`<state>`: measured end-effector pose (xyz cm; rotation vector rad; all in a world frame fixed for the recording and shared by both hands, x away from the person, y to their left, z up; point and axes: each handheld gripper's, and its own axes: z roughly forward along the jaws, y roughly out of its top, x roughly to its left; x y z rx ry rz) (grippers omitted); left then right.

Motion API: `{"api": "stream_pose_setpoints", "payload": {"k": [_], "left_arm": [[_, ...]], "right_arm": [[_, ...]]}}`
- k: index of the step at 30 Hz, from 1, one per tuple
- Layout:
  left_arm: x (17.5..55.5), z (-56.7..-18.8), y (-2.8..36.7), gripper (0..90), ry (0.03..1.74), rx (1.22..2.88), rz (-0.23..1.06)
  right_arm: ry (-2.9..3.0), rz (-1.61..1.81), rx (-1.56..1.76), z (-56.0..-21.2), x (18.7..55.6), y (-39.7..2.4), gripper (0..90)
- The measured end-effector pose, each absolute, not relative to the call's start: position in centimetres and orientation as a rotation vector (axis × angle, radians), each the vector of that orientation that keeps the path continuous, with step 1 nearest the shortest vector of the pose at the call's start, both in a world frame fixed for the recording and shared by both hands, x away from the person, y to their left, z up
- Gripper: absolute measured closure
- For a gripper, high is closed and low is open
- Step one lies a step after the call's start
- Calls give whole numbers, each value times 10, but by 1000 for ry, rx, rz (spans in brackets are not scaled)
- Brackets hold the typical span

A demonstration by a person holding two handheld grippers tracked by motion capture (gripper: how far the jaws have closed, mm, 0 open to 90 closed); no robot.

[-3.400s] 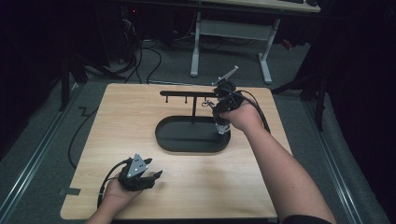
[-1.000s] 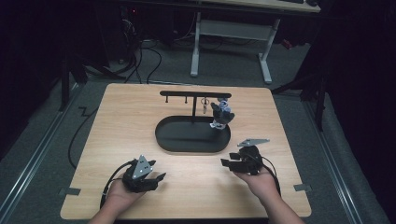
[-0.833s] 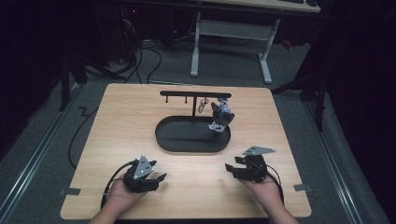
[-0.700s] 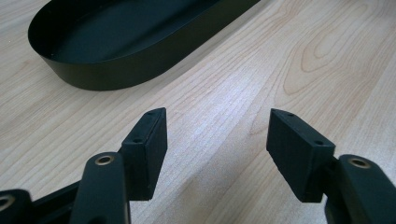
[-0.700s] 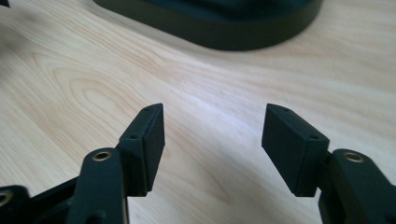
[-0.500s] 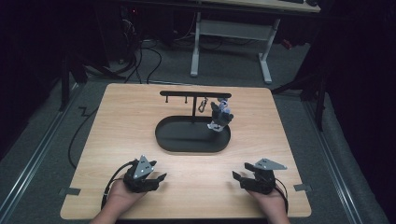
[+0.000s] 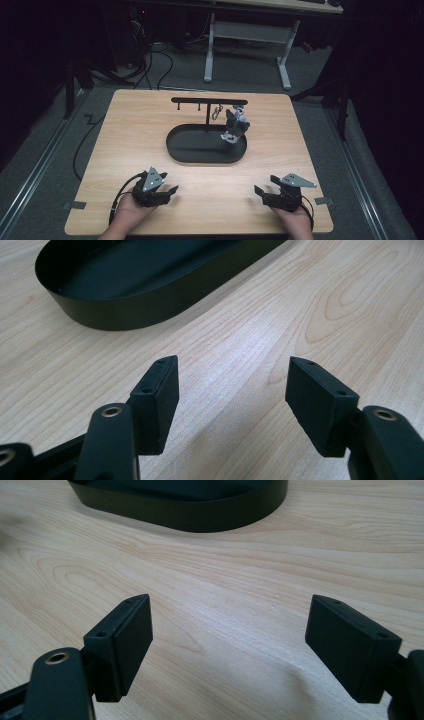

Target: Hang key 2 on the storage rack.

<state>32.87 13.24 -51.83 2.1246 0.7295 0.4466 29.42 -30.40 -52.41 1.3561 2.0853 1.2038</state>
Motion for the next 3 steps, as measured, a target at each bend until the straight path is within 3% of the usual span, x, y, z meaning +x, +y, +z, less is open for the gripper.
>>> {"api": "stream_pose_setpoints", "payload": {"k": [3], "left_arm": [[329, -517, 134, 390, 723, 2120, 453]], "right_arm": [[2093, 1184, 1355, -525, 295, -301, 193]]}}
